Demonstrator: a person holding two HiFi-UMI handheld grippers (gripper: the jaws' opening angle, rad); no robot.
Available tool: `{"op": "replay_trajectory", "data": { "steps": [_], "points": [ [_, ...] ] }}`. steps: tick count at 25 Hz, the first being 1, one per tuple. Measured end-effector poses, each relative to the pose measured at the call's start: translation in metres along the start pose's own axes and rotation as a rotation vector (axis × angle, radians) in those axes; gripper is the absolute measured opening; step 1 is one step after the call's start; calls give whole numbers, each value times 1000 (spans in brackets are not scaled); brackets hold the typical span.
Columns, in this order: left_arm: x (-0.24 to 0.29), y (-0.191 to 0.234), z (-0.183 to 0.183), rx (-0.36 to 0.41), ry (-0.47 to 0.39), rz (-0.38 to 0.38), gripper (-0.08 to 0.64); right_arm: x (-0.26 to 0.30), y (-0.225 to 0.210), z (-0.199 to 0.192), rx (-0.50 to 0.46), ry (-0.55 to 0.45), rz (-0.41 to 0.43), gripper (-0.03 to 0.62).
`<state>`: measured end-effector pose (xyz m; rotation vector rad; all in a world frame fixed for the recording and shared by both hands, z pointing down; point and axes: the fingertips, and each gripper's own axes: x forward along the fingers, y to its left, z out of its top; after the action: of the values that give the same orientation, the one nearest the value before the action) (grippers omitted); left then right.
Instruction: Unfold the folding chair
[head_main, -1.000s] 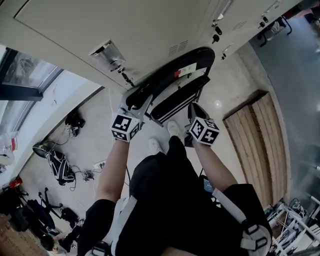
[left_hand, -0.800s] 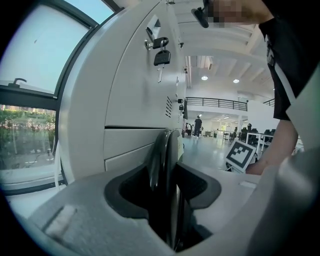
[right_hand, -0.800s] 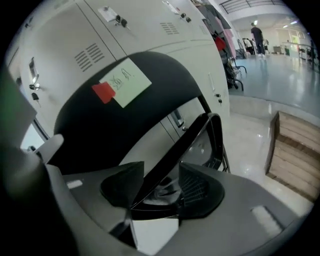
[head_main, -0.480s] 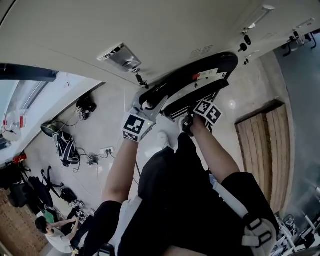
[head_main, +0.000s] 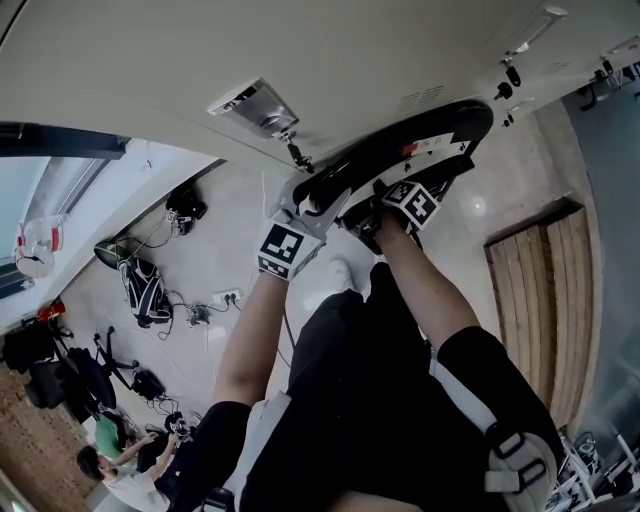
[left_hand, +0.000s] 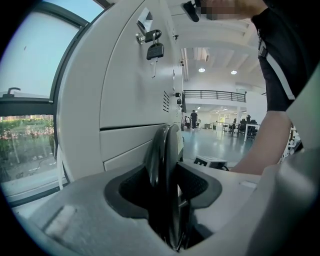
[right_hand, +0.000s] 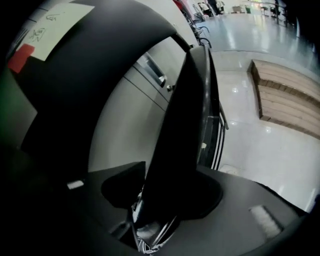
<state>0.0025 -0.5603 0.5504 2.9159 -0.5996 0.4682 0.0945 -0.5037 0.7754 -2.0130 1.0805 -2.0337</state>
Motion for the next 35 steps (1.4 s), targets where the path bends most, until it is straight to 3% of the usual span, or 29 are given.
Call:
{"op": "replay_trajectory", "data": {
  "steps": [1,5,10,17,22,27,35],
  "points": [
    [0,-1,-1,-10,1,-6,183,2,-1,-1,9,1,8,194],
    [-2,-1,-1,-21,-18,-1,175,4,-2,-2,-21,2,86,225],
    [-3,0,-2,-5,-48,22,175,-6,-9,-6,-37,-20,101,221],
    [-10,-37,2,-22,-104,-87,160,-31,-36,-14,26,-98,115,198],
    [-16,-64,7,-34,-135,-199,139,-51,-49,-15,3,-174,148,196],
    [-20,-82,3,-90,-130,-221,132,-76,-80,-24,-48,-222,132,188],
    [-17,-102,-7,-110,-101,-257,129,-105,-152,-45,87,-256,164,184]
  ]
}}
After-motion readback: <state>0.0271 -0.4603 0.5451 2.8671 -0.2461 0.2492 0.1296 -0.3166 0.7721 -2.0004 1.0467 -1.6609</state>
